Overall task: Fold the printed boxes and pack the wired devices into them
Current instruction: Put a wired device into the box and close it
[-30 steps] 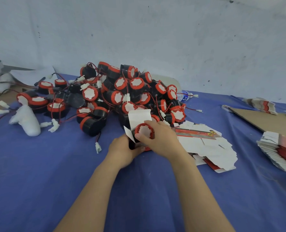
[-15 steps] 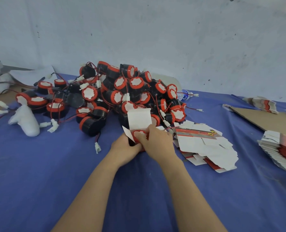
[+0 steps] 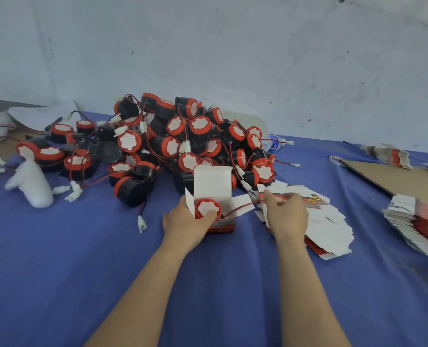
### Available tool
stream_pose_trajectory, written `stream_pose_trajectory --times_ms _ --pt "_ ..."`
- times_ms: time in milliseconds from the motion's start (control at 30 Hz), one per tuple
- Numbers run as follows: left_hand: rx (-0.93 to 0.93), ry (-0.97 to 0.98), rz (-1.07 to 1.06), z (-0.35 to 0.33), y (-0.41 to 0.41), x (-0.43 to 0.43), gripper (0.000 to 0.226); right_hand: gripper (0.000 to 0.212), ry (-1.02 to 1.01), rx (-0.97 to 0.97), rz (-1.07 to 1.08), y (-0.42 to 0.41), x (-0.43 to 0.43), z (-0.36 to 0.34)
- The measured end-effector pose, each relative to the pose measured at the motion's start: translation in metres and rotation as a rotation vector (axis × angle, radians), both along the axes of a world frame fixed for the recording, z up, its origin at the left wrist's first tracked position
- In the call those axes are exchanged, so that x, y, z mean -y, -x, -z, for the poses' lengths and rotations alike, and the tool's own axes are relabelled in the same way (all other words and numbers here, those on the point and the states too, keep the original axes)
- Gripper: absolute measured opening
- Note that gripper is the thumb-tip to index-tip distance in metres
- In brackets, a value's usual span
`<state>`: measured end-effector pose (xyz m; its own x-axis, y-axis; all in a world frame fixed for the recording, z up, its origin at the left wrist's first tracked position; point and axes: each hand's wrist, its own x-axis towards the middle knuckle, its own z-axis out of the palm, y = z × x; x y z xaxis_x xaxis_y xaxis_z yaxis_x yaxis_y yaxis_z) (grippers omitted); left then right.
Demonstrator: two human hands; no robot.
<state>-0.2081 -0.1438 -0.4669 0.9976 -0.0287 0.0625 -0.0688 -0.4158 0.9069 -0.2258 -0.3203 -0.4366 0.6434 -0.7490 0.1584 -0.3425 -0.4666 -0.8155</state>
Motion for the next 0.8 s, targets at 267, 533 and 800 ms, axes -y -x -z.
stream_pose_trajectory --times_ms 267,533,800 --pt "-0.006 -0.084 0.114 -0.004 0.001 -0.003 0.036 0.051 -0.11 0.155 -0.093 -0.007 -0.008 -0.001" --pt "-0.008 -0.121 0.126 -0.004 0.0 -0.003 0.043 0.037 -0.049 0.407 -0.363 -0.001 -0.023 -0.02" --pt "-0.013 -0.112 0.074 -0.002 0.0 -0.001 0.047 0.006 -0.039 0.423 -0.535 0.003 -0.045 -0.012"
